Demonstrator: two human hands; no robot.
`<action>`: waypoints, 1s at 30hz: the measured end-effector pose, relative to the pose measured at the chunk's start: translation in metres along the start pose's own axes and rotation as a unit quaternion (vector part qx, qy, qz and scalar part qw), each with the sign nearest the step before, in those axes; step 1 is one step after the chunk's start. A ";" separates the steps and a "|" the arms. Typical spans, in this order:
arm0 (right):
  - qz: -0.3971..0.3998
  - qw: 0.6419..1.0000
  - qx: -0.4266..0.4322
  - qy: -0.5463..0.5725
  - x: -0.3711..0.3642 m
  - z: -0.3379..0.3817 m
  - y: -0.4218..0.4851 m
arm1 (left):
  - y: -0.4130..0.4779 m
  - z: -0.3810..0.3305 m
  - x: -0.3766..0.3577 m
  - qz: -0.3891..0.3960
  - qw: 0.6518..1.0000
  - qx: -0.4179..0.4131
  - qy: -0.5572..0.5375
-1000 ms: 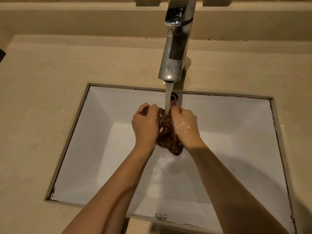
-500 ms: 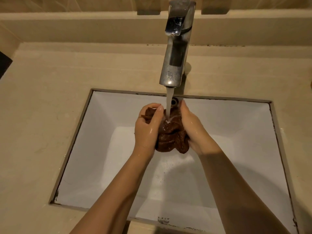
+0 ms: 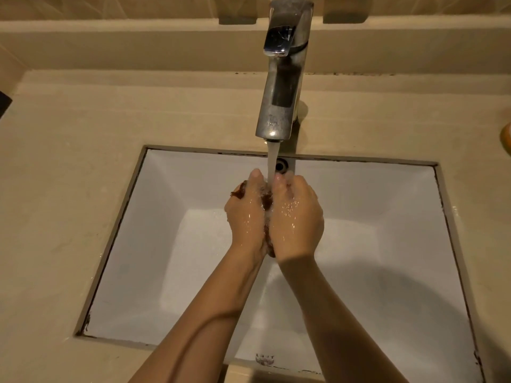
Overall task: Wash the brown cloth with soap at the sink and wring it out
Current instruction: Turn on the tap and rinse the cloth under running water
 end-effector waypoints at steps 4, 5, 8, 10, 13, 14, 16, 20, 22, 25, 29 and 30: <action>0.060 0.996 -0.039 -0.055 -0.011 -0.008 0.023 | -0.002 0.005 0.005 -0.042 0.997 -0.041 0.049; 0.075 0.995 -0.035 -0.059 -0.012 -0.009 0.025 | -0.002 0.006 0.007 -0.044 0.997 -0.037 0.045; 0.088 0.995 -0.004 -0.055 -0.008 -0.012 0.023 | -0.001 0.006 0.011 -0.027 0.999 -0.009 0.021; 0.105 0.990 0.054 -0.081 -0.001 -0.016 0.011 | 0.003 0.001 0.012 -0.030 1.000 0.006 0.006; 0.110 0.976 0.168 -0.087 0.008 -0.013 -0.021 | 0.012 -0.010 0.012 -0.036 0.999 0.017 0.000; 0.107 0.971 0.187 -0.105 0.008 -0.010 -0.026 | 0.013 -0.010 0.011 -0.027 0.999 0.023 -0.001; 0.100 0.971 0.150 -0.155 0.005 -0.001 -0.013 | 0.007 -0.007 0.008 -0.003 0.999 0.048 -0.006; 0.106 0.979 0.034 -0.172 -0.009 -0.002 0.032 | -0.005 0.005 0.006 -0.023 0.999 0.034 0.035; 0.122 0.977 0.036 -0.171 -0.016 -0.008 0.035 | -0.004 0.006 0.008 -0.021 0.999 0.017 0.032; 0.124 0.984 0.054 -0.119 -0.008 -0.013 0.025 | 0.002 0.004 0.011 -0.008 0.999 0.009 0.030; 0.179 0.966 0.139 -0.121 -0.002 -0.007 -0.015 | 0.014 -0.005 0.014 -0.032 0.998 0.052 0.001; 0.164 0.968 0.141 -0.127 -0.004 -0.005 -0.017 | 0.015 -0.004 0.013 -0.028 0.998 0.062 0.002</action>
Point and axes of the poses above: each hand's wrist, its own y-axis towards the middle knuckle, its own x-axis out of the back of the hand, z = x × y, the point moved 2 cm from there along y, towards the middle knuckle, and after that the axes turned 10 degrees about -z, right-handed, at the moved point
